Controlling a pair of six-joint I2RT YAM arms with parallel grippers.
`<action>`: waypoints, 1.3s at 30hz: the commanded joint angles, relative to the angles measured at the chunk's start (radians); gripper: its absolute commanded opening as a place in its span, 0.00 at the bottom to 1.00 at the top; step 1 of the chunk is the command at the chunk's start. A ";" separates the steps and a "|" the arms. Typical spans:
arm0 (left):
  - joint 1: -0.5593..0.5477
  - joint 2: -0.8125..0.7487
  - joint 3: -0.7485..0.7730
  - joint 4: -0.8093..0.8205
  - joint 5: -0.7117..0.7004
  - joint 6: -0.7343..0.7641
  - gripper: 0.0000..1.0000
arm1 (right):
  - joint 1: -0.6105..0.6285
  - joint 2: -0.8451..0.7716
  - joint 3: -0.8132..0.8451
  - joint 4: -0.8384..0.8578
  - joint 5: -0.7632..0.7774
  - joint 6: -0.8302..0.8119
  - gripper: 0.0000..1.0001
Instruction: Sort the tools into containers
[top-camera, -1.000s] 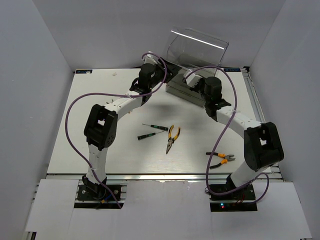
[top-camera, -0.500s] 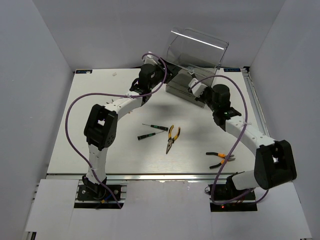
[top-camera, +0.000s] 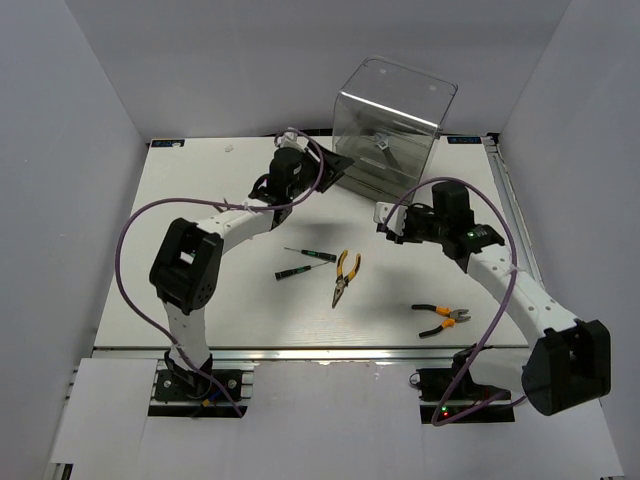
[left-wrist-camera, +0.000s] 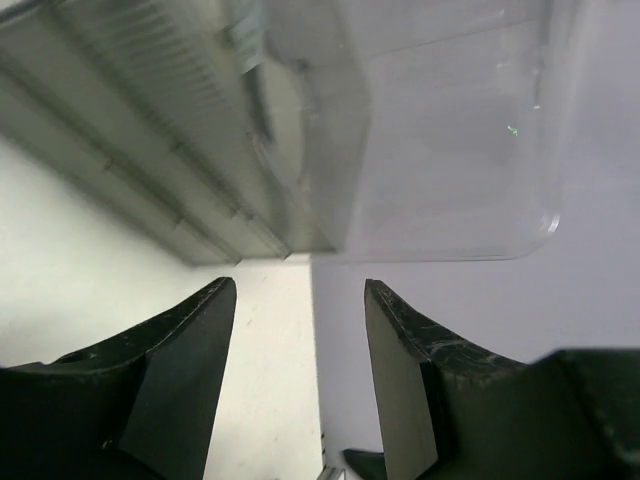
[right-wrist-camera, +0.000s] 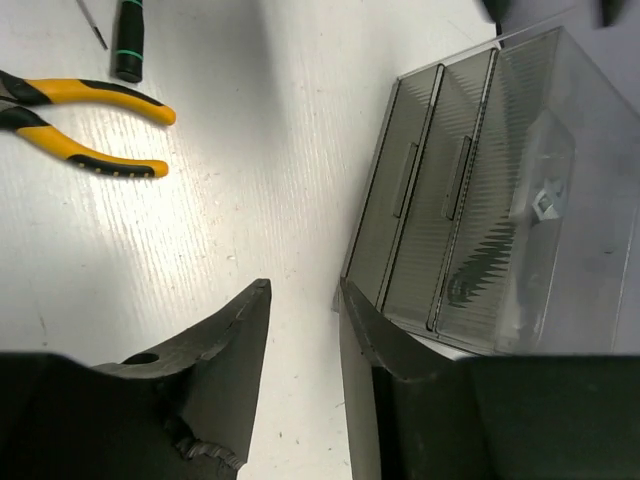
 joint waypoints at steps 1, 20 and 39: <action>0.005 -0.098 -0.078 -0.112 -0.024 -0.043 0.65 | -0.015 -0.060 -0.023 -0.048 -0.052 -0.018 0.41; 0.005 0.196 0.089 -0.019 0.194 -0.013 0.66 | -0.265 0.014 0.098 -0.177 -0.370 0.217 0.63; 0.013 0.449 0.364 0.070 0.233 -0.103 0.55 | -0.371 0.009 0.052 -0.101 -0.431 0.257 0.62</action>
